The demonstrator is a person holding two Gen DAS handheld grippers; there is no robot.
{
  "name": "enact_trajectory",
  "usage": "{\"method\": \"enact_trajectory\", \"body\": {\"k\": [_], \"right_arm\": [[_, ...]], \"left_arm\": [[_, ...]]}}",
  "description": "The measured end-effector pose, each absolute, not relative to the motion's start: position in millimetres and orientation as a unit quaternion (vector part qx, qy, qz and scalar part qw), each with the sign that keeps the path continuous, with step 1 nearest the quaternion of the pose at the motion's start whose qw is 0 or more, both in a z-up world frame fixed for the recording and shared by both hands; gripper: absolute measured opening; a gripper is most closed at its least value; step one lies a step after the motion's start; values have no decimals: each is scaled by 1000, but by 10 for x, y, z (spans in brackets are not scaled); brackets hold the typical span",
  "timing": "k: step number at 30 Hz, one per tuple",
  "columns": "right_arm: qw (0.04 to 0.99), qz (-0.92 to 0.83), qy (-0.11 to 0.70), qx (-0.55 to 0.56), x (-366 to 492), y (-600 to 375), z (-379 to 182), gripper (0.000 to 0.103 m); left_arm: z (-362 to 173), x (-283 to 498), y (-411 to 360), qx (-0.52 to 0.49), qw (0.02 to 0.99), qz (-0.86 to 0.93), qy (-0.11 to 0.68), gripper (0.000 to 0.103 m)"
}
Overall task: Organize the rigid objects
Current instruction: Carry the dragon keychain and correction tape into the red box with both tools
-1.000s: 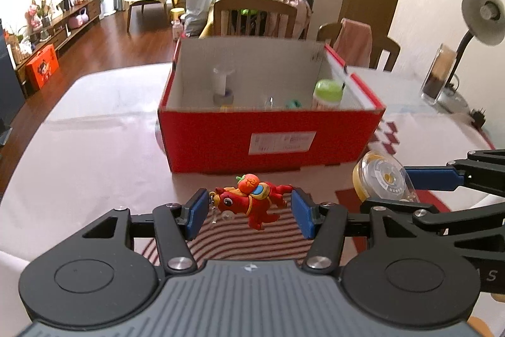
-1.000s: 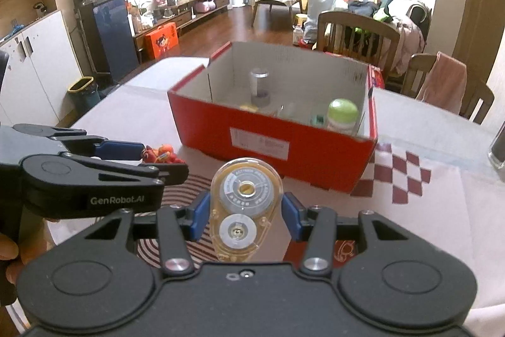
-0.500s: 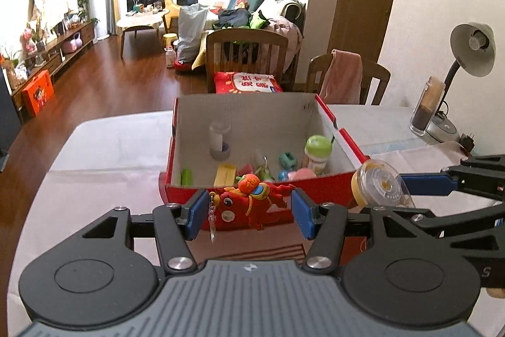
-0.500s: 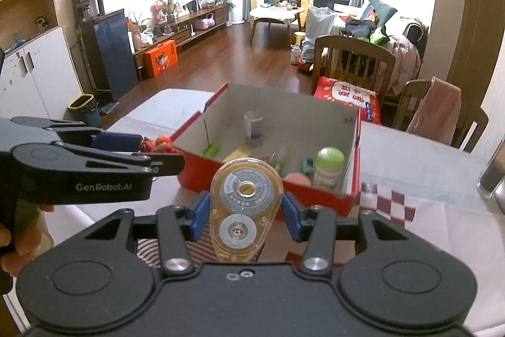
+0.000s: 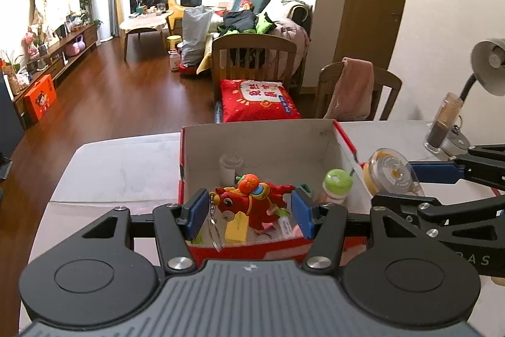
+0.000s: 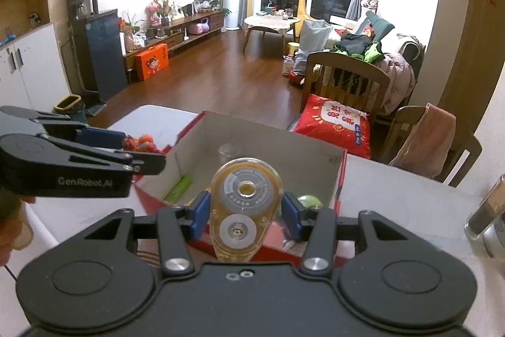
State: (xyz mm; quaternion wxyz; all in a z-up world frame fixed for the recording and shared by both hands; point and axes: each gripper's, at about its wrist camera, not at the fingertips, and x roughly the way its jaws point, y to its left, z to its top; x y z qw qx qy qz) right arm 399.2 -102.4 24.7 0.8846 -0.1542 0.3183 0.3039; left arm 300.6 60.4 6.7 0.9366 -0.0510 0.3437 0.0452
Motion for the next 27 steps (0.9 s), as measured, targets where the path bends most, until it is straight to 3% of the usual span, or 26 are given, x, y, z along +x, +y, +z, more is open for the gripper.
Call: {"method": "enact_trajectory", "body": {"k": [27], "right_arm": [[843, 281, 417, -189, 4921, -636, -830, 48]], "left_arm": [[-972, 4193, 761, -61, 887, 70, 452, 57]]}}
